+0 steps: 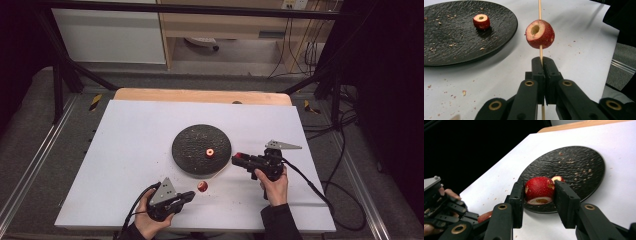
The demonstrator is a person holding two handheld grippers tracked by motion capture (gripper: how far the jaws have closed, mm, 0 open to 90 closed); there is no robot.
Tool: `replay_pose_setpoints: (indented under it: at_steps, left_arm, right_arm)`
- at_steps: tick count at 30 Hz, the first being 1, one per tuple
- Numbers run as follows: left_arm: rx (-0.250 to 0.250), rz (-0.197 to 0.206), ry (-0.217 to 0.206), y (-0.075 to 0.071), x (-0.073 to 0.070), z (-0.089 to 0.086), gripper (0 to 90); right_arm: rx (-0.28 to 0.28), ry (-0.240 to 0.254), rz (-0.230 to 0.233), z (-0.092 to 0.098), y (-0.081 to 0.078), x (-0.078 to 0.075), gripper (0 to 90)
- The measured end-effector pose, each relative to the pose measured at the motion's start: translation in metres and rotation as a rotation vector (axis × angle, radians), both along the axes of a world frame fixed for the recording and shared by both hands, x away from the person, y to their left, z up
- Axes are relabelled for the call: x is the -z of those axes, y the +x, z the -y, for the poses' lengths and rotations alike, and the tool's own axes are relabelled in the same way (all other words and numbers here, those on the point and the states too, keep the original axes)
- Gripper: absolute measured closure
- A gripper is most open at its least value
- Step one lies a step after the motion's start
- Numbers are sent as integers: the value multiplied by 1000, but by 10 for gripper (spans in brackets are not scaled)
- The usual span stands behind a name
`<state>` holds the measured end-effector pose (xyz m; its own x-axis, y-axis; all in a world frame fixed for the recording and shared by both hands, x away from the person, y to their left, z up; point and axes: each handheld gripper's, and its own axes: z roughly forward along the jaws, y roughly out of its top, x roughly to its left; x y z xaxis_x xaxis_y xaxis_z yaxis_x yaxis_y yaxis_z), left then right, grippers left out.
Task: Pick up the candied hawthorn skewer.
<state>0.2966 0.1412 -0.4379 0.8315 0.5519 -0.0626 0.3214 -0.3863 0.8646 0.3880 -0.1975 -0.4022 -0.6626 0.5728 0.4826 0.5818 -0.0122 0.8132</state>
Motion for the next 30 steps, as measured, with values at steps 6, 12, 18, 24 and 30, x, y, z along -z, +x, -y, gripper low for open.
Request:
replay_pose_setpoints:
  at_steps: [6, 12, 18, 24, 30]
  left_arm:
    - [-6, -2, 4, 0, 1, -4, 881]
    - [-17, -2, 5, 1, 1, -10, 881]
    - [-47, 2, -7, 3, -2, -20, 882]
    - [-83, 0, -16, 8, -5, -33, 882]
    - [-113, -2, -24, 12, -7, -41, 881]
  right_arm:
    - [36, -1, 7, 8, 6, -6, 622]
    - [73, -17, 21, 15, 14, -17, 622]
    - [100, -68, 44, 14, 20, -30, 622]
    - [101, -105, 50, 2, 29, -34, 622]
    - [82, -163, 41, -23, 43, -29, 622]
